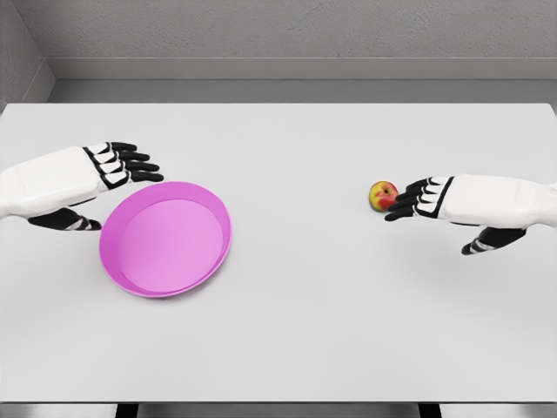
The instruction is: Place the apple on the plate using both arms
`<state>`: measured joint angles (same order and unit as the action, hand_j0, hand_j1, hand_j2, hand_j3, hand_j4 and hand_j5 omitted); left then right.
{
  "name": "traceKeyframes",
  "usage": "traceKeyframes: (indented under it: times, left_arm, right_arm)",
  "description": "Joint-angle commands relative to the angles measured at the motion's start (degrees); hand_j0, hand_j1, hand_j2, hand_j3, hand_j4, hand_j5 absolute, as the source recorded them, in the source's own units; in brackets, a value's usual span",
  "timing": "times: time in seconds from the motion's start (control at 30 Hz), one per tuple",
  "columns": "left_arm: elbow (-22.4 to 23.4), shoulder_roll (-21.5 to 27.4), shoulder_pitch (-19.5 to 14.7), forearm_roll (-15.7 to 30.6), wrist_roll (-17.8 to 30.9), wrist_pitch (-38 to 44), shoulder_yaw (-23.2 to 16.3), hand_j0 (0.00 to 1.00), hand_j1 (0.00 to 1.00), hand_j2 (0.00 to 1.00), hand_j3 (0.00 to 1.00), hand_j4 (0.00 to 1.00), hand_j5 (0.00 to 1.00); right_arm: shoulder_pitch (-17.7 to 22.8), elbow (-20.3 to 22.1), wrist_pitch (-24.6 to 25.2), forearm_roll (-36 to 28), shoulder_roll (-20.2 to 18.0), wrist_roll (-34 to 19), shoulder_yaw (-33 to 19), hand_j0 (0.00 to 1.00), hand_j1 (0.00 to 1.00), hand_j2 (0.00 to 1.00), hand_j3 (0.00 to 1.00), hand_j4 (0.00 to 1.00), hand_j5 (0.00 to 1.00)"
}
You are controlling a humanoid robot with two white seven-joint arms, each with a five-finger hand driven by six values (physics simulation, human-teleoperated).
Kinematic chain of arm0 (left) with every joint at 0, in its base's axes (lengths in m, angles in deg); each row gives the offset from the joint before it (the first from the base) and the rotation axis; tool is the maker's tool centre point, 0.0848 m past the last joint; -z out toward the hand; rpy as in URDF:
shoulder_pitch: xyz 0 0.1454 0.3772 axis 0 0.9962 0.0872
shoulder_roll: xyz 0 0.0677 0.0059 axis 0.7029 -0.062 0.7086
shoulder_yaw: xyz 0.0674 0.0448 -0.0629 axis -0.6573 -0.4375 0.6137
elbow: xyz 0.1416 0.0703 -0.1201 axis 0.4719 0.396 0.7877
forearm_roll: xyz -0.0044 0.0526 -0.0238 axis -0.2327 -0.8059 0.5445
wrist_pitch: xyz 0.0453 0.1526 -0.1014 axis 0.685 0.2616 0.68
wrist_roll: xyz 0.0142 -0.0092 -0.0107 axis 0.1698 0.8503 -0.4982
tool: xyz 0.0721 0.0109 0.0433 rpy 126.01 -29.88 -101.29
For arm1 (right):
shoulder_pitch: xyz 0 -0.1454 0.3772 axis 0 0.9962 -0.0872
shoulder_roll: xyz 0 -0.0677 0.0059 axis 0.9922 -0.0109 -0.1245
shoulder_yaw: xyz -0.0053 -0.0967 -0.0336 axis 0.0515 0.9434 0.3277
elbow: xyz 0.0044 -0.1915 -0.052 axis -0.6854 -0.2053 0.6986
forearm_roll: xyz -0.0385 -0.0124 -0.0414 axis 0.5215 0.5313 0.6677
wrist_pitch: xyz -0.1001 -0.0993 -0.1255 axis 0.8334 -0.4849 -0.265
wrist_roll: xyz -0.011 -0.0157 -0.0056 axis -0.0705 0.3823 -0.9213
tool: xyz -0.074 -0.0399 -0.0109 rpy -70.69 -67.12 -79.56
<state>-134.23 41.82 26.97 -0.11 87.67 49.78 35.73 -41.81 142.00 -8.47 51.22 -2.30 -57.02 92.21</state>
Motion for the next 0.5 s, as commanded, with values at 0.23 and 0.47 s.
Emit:
traceKeyframes:
  times: [0.23, 0.47]
  left_arm:
    - [-0.1, 0.0, 0.0, 0.4, 0.2, 0.1, -0.1, 1.0, 1.0, 1.0, 1.0, 1.0, 1.0]
    - [-0.3, -1.5, -0.1, -2.5, 0.3, 0.1, -0.1, 1.0, 1.0, 1.0, 1.0, 1.0, 1.0]
  right_arm:
    - [0.1, 0.0, 0.1, -0.9, 0.1, -0.2, 0.0, 1.0, 1.0, 1.0, 1.0, 1.0, 1.0]
    - [-6.5, -12.1, 0.1, 8.4, 16.3, -3.0, 0.0, 1.0, 1.0, 1.0, 1.0, 1.0, 1.0]
